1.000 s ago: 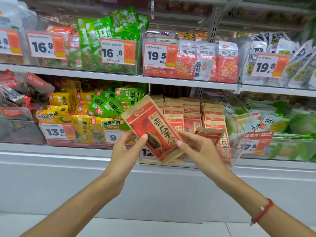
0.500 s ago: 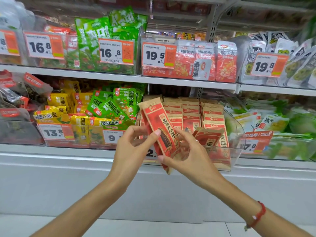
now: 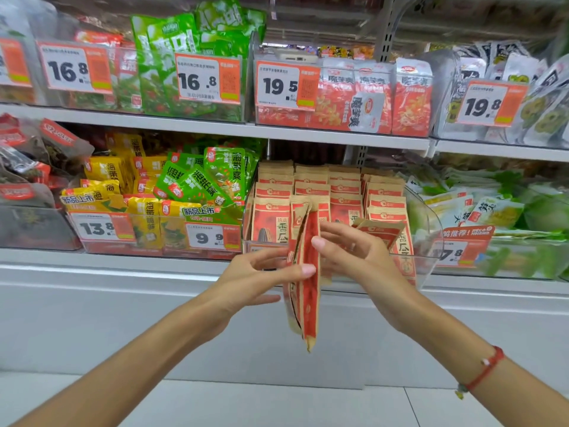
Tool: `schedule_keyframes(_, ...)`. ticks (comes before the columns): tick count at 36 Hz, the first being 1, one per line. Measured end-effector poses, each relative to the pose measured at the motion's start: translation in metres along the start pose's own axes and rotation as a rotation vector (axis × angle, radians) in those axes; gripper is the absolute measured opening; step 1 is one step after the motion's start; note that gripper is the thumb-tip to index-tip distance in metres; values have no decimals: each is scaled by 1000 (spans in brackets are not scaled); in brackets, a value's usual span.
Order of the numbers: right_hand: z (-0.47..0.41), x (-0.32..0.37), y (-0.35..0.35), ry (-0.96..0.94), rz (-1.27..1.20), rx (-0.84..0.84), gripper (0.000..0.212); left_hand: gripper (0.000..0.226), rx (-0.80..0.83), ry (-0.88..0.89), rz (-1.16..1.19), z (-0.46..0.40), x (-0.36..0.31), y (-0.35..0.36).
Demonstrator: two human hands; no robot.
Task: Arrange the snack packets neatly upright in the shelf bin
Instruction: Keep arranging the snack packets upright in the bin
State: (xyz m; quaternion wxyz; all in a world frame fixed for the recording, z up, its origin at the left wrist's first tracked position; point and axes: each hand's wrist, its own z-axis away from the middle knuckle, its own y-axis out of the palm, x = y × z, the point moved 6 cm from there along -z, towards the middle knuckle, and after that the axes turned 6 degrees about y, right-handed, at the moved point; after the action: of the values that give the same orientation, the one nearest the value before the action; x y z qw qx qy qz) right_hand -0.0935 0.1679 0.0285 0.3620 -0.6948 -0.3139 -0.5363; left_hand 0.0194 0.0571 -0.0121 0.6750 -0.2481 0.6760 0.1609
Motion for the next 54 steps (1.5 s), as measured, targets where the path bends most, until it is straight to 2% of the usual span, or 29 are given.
schedule_keyframes(1,0,-1,0,6,-17,5,22,77,-16,-7,-9,-1,2,0)
schedule_keyframes(3,-1,-4,1,24,-35,26,19,78,-66,-16,-22,-2,3,-1)
schedule_keyframes(10,-3,-9,5,72,-25,135,31,69,-137,-16,11,-2,3,-2)
schedule_keyframes(13,-1,-16,12,112,69,216,42,72,-260,-24,123,-1,-1,-10)
schedule_keyframes(17,2,-16,18,18,235,76,41,82,-439,3,108,3,-9,-19)
schedule_keyframes(21,-1,-12,11,-85,277,-58,35,90,-472,44,24,7,-14,-16)
schedule_keyframes(23,-5,-14,0,-50,236,-79,32,79,-463,82,18,8,-15,-17)
schedule_keyframes(27,-13,-29,-19,143,121,-86,38,31,-423,165,16,6,-15,-22)
schedule_keyframes(30,-12,-35,-18,192,83,-37,28,24,-425,198,12,4,-12,-25)
schedule_keyframes(32,-12,-35,-17,181,86,-41,32,24,-430,194,25,4,-11,-25)
schedule_keyframes(34,-12,-30,-18,115,98,-85,38,28,-452,178,63,4,-8,-24)
schedule_keyframes(36,-10,-18,-18,-33,114,-151,34,32,-495,164,114,5,-8,-24)
schedule_keyframes(38,-4,-3,-17,-216,169,-229,32,34,-471,149,179,8,-13,-18)
schedule_keyframes(40,2,10,-13,-421,326,-294,34,34,-324,137,274,10,-22,-3)
schedule_keyframes(42,10,17,-5,-645,582,-352,33,34,-185,134,340,13,-29,12)
schedule_keyframes(45,19,21,6,-849,828,-409,31,29,-198,118,431,11,-25,13)
schedule_keyframes(47,19,20,11,-875,880,-388,30,28,-231,101,505,8,-20,8)
schedule_keyframes(50,15,16,16,-781,867,-309,30,30,-284,124,507,3,-15,-2)
schedule_keyframes(54,14,23,6,-624,693,-327,34,21,-365,380,130,-1,-24,-19)
